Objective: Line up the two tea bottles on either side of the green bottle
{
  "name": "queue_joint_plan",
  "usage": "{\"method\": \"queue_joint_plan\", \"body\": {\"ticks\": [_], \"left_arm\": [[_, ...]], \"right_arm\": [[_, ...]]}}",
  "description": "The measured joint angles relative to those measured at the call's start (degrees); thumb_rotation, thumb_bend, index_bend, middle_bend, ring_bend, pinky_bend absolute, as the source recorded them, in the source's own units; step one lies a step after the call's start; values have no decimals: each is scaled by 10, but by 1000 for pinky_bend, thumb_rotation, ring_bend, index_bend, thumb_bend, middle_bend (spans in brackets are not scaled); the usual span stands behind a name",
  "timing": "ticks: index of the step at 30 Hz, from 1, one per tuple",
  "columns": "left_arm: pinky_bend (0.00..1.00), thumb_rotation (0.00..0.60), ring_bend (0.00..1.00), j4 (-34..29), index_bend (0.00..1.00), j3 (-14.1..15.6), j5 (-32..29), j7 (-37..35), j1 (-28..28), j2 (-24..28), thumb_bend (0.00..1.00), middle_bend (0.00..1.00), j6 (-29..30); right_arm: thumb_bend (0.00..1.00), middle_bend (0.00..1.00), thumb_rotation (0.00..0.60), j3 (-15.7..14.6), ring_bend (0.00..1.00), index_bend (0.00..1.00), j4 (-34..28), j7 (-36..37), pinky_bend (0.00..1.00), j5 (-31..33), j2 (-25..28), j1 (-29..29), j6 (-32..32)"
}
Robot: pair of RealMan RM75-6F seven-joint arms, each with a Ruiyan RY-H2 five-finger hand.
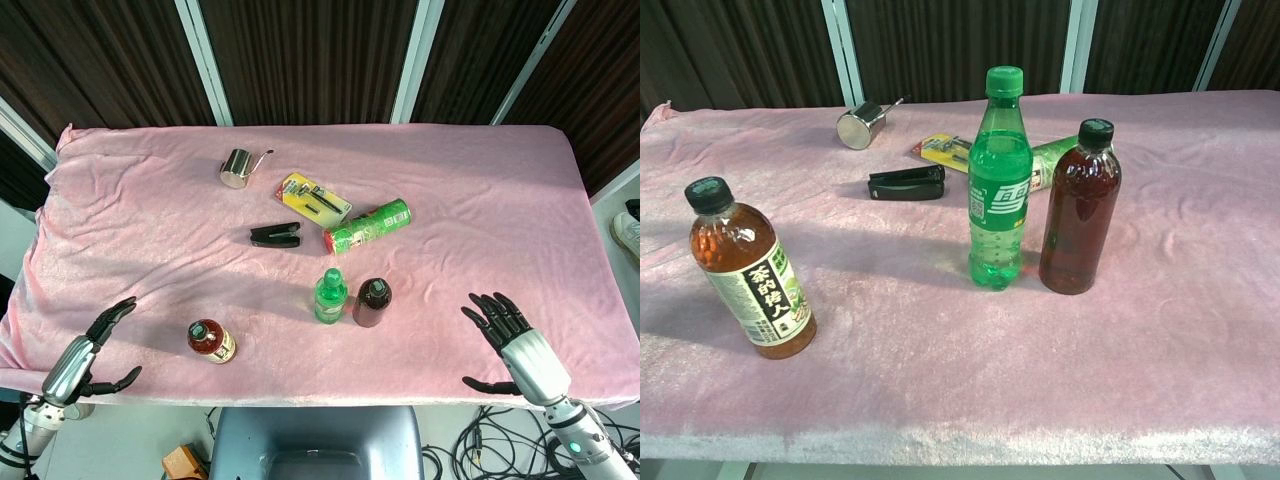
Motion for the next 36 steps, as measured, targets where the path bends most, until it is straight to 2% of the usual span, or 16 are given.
{"method": "queue_joint_plan", "body": {"ticks": [6, 10, 15, 25, 28, 30, 32, 36], "left_arm": [[46, 600, 0, 95, 0, -2, -13, -89, -20, -130, 309, 0, -12], [49, 600, 0, 125, 0, -6, -27, -122, -46, -185, 309, 0, -43], [66, 600, 0, 134, 0, -13, -45, -122, -69, -211, 309, 0, -68], [118, 600, 6, 118, 0, -8, -60, -136, -93, -217, 309, 38, -99], [159, 600, 79, 117, 79, -5, -61, -130, -95, -221, 309, 184, -100], [215, 600, 183, 117, 258, -3, -62, -127, -96, -222, 309, 346, -101], [273, 600, 273, 117, 386, -2, -64, -124, -98, -223, 311, 457, -105], [405, 600, 416, 115, 533, -3, -73, -126, -102, -224, 371, 614, -114]], "right_arm": [[222, 0, 600, -16, 0, 0, 5, -1, 118, -53, 13, -33, 63], [222, 0, 600, -17, 0, 0, 1, 0, 118, -52, 26, -45, 58], [222, 0, 600, -10, 0, 0, -2, 7, 118, -50, 33, -51, 56], [222, 0, 600, 3, 0, 0, -3, 17, 118, -47, 38, -57, 46], [222, 0, 600, 6, 0, 0, -3, 21, 118, -45, 39, -58, 43], [222, 0, 600, 7, 0, 0, -4, 22, 118, -44, 40, -58, 39], [222, 0, 600, 7, 0, 0, -5, 23, 118, -44, 42, -58, 35], [222, 0, 600, 8, 0, 0, -8, 24, 118, -45, 45, -58, 28]]}}
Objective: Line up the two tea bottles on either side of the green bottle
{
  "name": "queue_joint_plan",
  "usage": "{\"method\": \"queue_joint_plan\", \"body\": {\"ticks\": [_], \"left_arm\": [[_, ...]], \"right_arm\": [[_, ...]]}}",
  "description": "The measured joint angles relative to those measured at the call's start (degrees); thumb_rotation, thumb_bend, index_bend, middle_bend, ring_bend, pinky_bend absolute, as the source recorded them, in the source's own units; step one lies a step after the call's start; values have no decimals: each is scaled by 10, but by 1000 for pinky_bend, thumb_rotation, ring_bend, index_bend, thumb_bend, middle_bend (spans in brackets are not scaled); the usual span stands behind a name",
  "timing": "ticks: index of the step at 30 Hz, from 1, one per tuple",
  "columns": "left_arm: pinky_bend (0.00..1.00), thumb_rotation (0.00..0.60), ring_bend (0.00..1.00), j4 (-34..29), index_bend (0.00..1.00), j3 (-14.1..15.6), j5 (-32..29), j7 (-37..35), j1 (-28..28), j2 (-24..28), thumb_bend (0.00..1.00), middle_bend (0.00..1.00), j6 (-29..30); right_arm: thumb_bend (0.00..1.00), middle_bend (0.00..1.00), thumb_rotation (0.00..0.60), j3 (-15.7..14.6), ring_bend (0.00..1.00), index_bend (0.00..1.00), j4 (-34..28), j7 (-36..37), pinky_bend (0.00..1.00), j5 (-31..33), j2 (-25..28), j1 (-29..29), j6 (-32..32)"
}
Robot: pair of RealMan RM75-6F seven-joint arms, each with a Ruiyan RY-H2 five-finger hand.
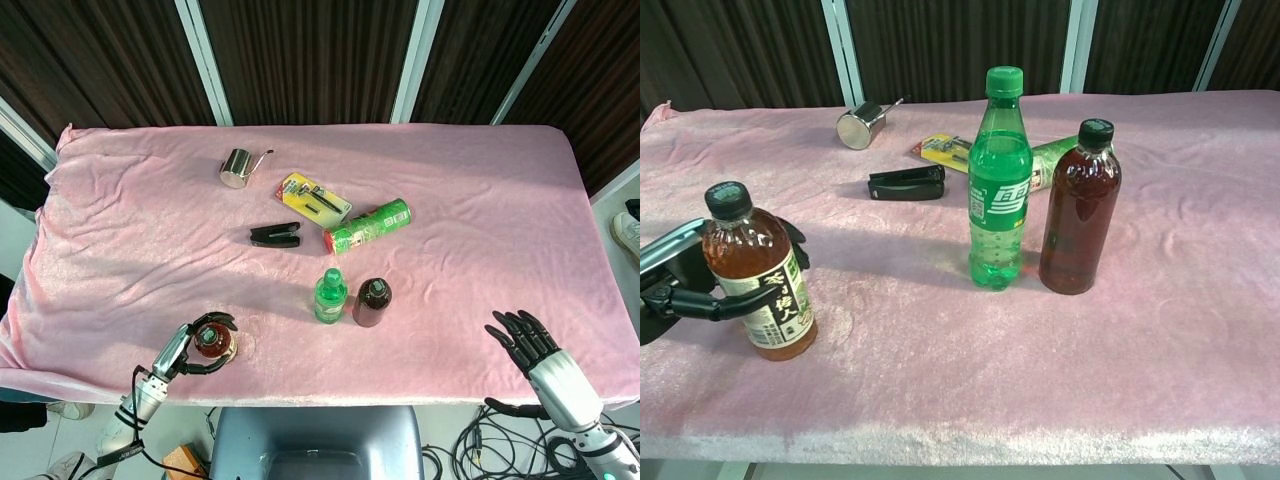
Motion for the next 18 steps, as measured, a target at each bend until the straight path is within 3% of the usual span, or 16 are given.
{"method": "queue_joint_plan", "body": {"ticks": [2, 6, 14, 18], "left_arm": [[507, 600, 510, -2, 626, -5, -10, 1, 0, -1, 444, 707, -1], [614, 600, 612, -6, 735, -26, -34, 11, 2, -5, 551, 816, 1], [600, 600, 603, -12, 749, -89, -66, 51, -12, -23, 549, 812, 17], [568, 600, 567, -8, 726, -123, -84, 70, -39, -45, 567, 760, 8]], "right_arm": [[222, 0, 600, 1, 0, 0, -1, 1, 118, 0, 1, 0, -3], [222, 0, 600, 1, 0, 0, -4, 2, 118, -3, 3, 0, -9], [222, 0, 600, 2, 0, 0, -7, 0, 118, -5, 4, 2, -26], [222, 0, 600, 3, 0, 0, -10, -3, 118, -6, 4, 2, -31]]}}
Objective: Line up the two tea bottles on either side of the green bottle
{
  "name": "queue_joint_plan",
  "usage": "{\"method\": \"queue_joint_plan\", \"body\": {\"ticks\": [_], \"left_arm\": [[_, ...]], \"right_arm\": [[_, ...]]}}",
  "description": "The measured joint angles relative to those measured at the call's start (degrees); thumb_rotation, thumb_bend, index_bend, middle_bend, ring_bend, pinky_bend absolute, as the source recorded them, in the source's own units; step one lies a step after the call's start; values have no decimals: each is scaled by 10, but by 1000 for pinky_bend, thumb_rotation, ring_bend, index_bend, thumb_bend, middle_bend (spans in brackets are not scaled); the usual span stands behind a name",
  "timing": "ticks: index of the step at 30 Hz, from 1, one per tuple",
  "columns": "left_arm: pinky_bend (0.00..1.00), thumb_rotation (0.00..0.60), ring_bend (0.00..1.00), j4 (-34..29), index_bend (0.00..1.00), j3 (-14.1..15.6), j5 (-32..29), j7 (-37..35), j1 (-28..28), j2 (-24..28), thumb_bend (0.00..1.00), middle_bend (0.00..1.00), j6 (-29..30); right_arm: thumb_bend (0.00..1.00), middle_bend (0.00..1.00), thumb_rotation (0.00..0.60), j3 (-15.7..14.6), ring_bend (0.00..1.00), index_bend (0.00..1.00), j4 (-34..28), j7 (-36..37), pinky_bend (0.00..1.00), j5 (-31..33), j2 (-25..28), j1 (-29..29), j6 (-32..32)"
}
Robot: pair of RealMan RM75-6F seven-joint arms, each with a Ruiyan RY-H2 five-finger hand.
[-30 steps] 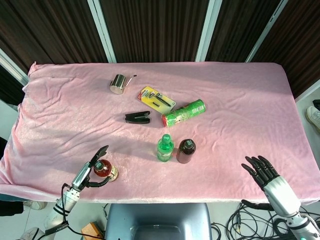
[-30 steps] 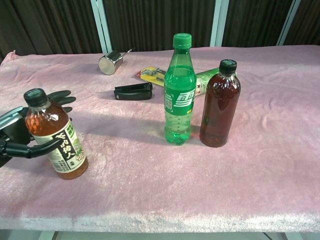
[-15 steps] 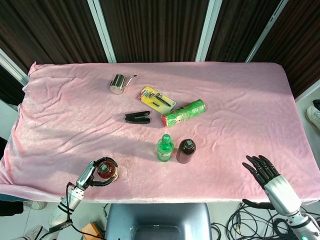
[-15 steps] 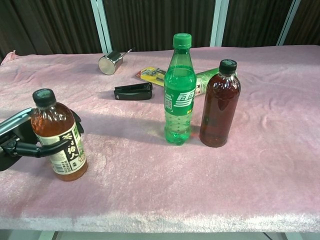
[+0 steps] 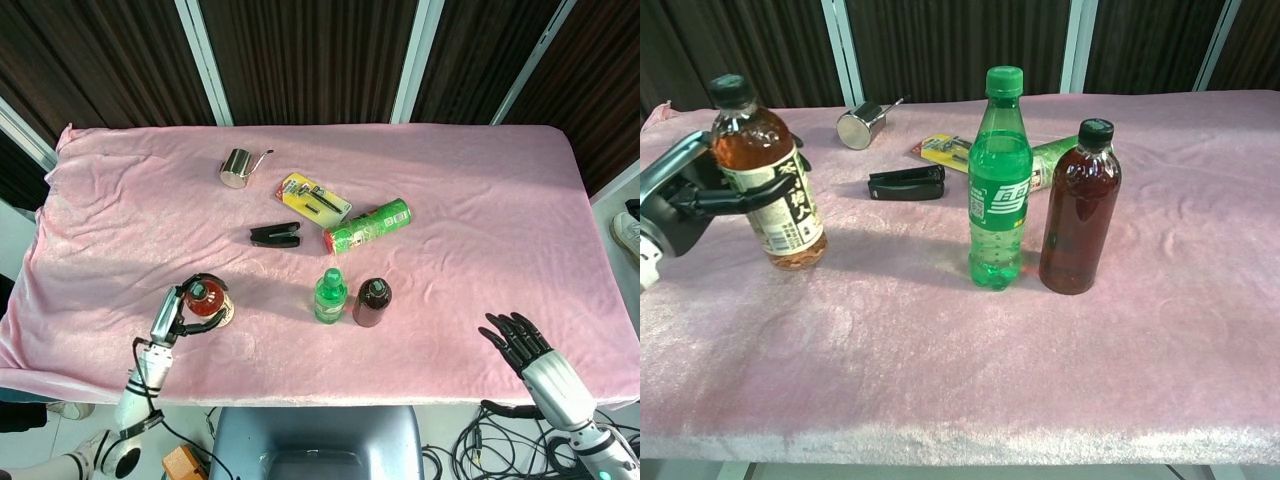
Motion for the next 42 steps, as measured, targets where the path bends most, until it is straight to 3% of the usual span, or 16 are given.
{"method": "queue_joint_plan", "body": {"ticks": [8, 28, 34, 42], "left_arm": [[546, 600, 541, 24, 693, -17, -13, 30, -58, -36, 630, 709, -66], [528, 600, 534, 57, 699, -15, -27, 60, -101, -90, 610, 701, -111], [483, 600, 499, 62, 697, -14, -33, 57, -105, -96, 595, 692, -120], [336, 600, 352, 63, 572, -6, -29, 51, -108, -99, 520, 518, -125]], "right_arm": [[222, 0, 600, 1, 0, 0, -1, 1, 118, 2, 1, 1, -13], [222, 0, 600, 1, 0, 0, 1, 10, 118, -1, 7, 0, -19], [222, 0, 600, 2, 0, 0, 1, 11, 118, 0, 8, -1, -19], [222, 0, 600, 5, 0, 0, -2, 12, 118, 2, 9, -2, -21]]}}
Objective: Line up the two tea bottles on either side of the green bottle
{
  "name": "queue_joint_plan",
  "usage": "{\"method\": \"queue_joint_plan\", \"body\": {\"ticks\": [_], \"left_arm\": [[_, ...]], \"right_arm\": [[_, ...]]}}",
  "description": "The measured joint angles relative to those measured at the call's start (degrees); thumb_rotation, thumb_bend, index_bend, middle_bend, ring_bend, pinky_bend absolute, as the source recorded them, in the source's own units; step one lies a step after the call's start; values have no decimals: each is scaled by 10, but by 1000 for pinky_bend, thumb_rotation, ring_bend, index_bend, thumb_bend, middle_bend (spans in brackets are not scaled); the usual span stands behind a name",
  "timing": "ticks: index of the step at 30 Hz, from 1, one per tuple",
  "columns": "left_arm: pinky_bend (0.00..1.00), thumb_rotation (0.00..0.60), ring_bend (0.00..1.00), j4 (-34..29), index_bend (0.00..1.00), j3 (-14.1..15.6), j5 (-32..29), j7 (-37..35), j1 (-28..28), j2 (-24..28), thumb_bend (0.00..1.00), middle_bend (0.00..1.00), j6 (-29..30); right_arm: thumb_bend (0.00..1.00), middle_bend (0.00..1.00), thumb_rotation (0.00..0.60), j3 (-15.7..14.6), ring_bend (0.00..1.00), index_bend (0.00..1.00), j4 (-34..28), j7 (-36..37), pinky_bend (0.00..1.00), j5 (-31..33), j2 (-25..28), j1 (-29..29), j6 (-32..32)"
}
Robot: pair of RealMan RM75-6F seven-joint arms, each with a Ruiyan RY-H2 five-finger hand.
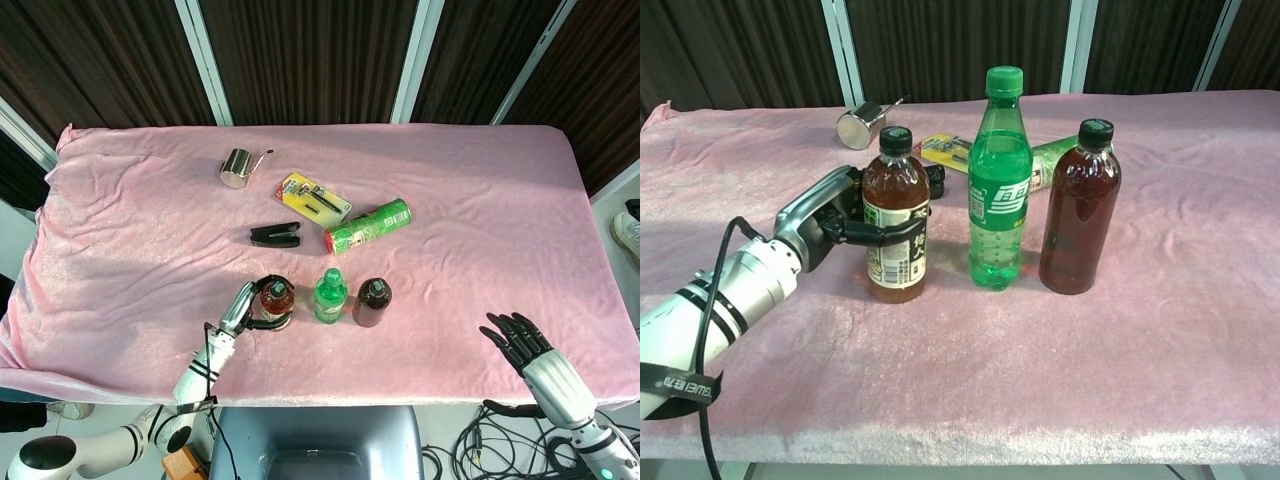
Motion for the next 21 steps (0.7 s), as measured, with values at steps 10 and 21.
{"method": "queue_joint_plan", "body": {"ticks": [10, 21], "left_arm": [[206, 600, 201, 3, 324, 6, 3, -19, -2, 1, 451, 293, -5], [103, 600, 70, 2, 169, 12, 7, -44, 0, 10, 395, 152, 1]], "right_arm": [[222, 0, 600, -1, 0, 0, -1, -1, 118, -2, 2, -1, -2], [222, 0, 600, -2, 0, 0, -3, -6, 118, -4, 2, -1, -7]]}}
